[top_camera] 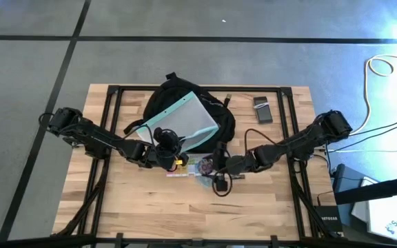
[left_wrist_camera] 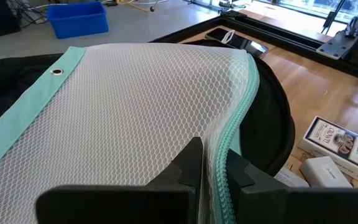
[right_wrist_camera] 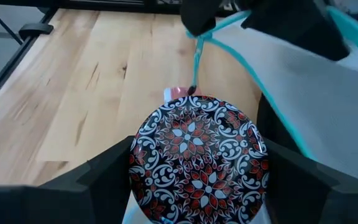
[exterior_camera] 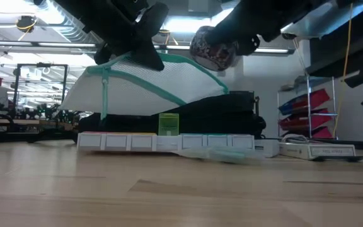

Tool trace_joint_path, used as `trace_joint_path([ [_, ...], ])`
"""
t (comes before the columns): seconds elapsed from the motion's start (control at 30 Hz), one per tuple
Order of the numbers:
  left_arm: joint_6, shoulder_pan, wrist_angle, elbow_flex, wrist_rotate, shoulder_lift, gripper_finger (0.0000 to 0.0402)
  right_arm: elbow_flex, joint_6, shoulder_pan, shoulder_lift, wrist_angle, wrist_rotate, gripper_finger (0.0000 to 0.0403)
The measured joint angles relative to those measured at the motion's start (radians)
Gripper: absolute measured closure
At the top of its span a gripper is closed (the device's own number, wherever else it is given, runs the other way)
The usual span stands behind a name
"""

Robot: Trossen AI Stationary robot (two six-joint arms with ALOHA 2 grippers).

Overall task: Unpack backpack
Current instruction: Put the scented candle into the blue zip bag

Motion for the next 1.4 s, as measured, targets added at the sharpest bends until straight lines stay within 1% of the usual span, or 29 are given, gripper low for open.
trace_joint_path([
  [0.13,0.0,0.0,0.0,0.0,0.0,0.0,0.0396,0.0,-0.021,-0.027,0.0,0.026,0.023,0.012],
  [0.2,0.0,0.0,0.0,0.0,0.0,0.0,0.0396,0.0,-0.02,-0.054,0.0,0.032,0.045,0.012],
  [0.27,0.0,0.0,0.0,0.0,0.0,0.0,0.0396,0.0,-0.01,-0.086,0.0,0.04,0.043,0.012],
  [0.47,0.0,0.0,0.0,0.0,0.0,0.0,0.0396,0.0,0.103,-0.205,0.005,0.038,-0.06,0.012],
  [0.53,0.0,0.0,0.0,0.0,0.0,0.0,0.0396,0.0,0.135,-0.233,0.021,0.057,-0.074,0.012],
  [0.6,0.0,0.0,0.0,0.0,0.0,0.0,0.0396,0.003,0.143,-0.251,0.049,0.072,-0.057,0.012],
  [0.67,0.0,0.0,0.0,0.0,0.0,0.0,0.0396,0.019,0.144,-0.255,0.087,0.071,-0.018,0.012],
  [0.83,-0.008,0.0,0.006,0.0,0.0,0.0,0.0396,0.08,0.087,-0.256,0.163,0.074,0.082,0.012],
  [0.93,-0.003,0.0,0.005,0.0,0.0,0.0,0.0396,0.107,0.058,-0.273,0.185,0.076,0.099,0.012],
  [1.07,-0.081,0.002,0.031,0.0,-0.014,0.0,0.0396,0.109,0.009,-0.316,0.202,0.103,0.126,0.012],
  [1.13,-0.073,0.001,0.047,0.0,-0.017,0.0,0.0396,0.109,-0.013,-0.334,0.209,0.134,0.129,0.012],
  [1.2,-0.031,-0.002,0.079,0.0,-0.014,0.0,0.0396,0.107,-0.038,-0.346,0.21,0.165,0.126,0.0115],
  [1.27,-0.016,-0.005,0.112,0.0,-0.008,0.0,0.0396,0.108,-0.062,-0.348,0.211,0.214,0.106,0.0106],
  [1.4,0.013,-0.007,0.195,0.0,-0.003,0.0,0.0396,0.108,-0.077,-0.344,0.213,0.236,0.066,0.0085],
])
